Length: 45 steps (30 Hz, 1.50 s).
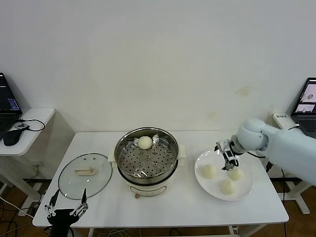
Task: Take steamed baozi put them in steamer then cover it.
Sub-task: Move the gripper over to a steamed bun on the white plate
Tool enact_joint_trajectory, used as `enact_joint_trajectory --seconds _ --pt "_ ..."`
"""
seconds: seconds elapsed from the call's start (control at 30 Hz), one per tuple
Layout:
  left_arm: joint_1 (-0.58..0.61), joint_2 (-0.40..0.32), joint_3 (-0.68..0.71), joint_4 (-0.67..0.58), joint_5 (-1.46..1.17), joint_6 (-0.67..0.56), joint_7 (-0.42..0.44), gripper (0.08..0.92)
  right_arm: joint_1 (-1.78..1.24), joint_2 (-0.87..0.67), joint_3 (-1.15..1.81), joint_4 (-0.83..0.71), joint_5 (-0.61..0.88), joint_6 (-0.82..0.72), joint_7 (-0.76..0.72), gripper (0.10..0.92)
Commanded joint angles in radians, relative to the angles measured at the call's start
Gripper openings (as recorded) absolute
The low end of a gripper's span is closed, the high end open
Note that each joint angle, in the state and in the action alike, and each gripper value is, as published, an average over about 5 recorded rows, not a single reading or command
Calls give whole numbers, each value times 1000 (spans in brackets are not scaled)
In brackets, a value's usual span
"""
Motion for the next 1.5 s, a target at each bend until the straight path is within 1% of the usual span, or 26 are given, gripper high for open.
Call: enact_joint_trajectory --seconds 0.03,0.87,0.97,1.2,1.3,1.5 --pt "3 1 -9 4 -1 0 1 823 -175 65 94 -115 -46 -3 3 823" --pt "1 -5 -12 9 0 0 -1 823 -234 212 158 -257 -94 17 43 821" --pt "0 -5 -14 11 -1 0 -1 823 -235 221 162 -268 -101 17 40 792" --pt "-3 -6 -14 16 -2 0 -1 823 -233 228 165 -284 -112 20 24 679" --pt "-4 -5 -15 16 -3 0 -1 823 -228 223 167 -282 -113 25 12 644" --pt "-6 -2 -17 15 -6 1 0 823 -171 189 167 -239 -86 24 -12 622"
